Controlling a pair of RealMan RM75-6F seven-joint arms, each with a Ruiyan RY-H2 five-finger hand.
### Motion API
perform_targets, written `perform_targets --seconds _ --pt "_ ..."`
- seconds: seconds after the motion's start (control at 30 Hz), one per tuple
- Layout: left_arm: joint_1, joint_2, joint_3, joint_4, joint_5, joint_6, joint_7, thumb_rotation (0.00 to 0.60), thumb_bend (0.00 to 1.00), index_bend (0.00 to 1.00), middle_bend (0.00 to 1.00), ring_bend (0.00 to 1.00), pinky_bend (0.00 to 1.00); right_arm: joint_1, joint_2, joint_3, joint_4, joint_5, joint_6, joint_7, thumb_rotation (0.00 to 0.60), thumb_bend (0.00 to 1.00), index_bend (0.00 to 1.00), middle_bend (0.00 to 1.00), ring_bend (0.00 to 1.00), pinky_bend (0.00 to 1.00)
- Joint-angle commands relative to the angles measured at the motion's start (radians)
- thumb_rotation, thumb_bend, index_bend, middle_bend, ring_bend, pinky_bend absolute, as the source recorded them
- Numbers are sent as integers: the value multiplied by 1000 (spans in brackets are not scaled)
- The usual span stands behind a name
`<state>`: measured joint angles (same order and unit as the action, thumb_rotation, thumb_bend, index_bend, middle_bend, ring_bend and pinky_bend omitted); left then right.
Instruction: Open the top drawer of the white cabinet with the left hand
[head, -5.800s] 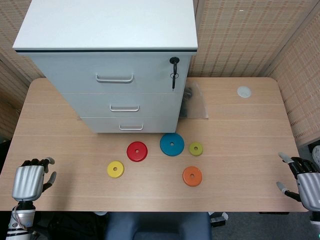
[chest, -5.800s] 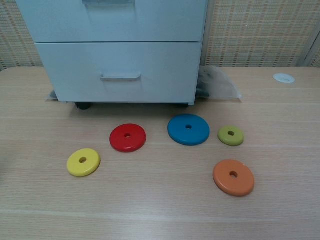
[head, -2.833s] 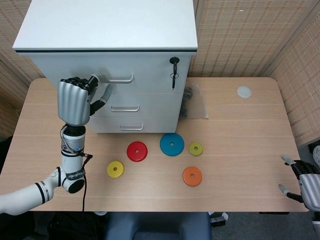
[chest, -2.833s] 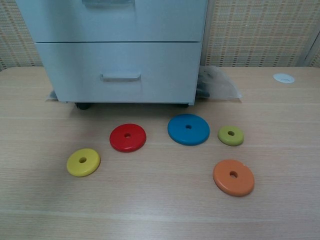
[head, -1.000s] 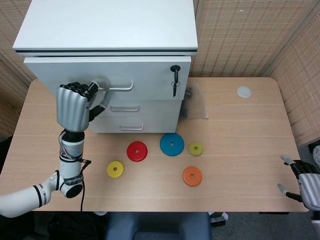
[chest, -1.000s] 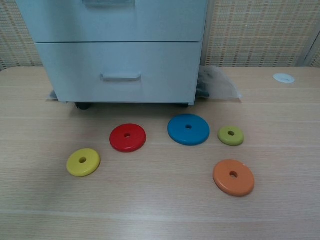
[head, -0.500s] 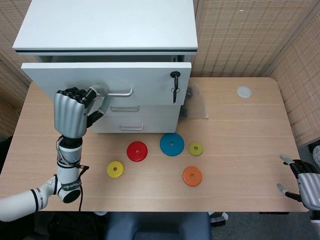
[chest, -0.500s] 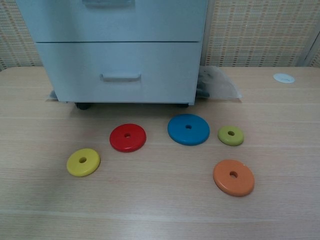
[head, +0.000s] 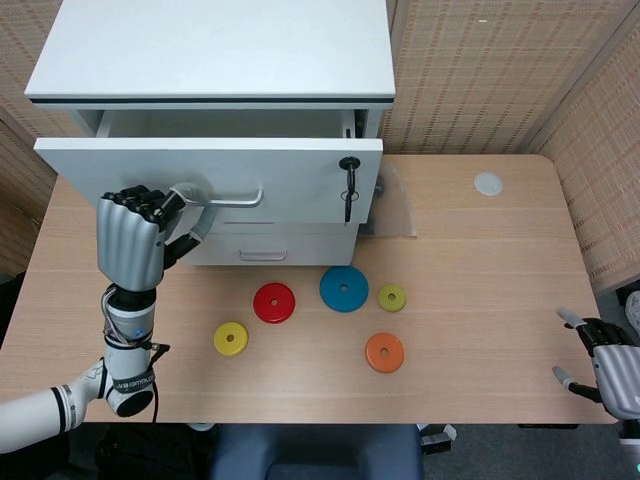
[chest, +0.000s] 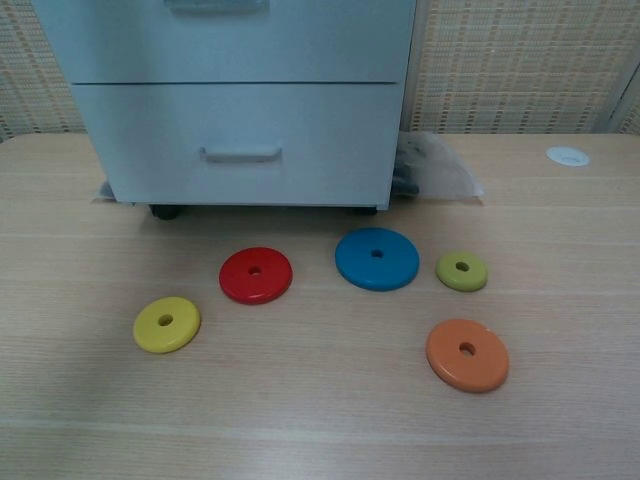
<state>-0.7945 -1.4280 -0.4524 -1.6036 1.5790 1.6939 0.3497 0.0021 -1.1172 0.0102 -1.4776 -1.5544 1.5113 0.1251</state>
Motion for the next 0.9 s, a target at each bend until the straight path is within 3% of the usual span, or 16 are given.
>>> perform_targets --seconds 0.03,0.9 --pt "8 5 5 -17 8 3 -1 600 355 549 1000 1000 1000 0 1 0 -2 -1 1 -2 600 161 170 302 213 227" --pt "34 9 21 -74 24 -29 6 600 355 555 1000 1000 1000 -4 -3 -1 3 3 5 1 600 161 170 302 213 227"
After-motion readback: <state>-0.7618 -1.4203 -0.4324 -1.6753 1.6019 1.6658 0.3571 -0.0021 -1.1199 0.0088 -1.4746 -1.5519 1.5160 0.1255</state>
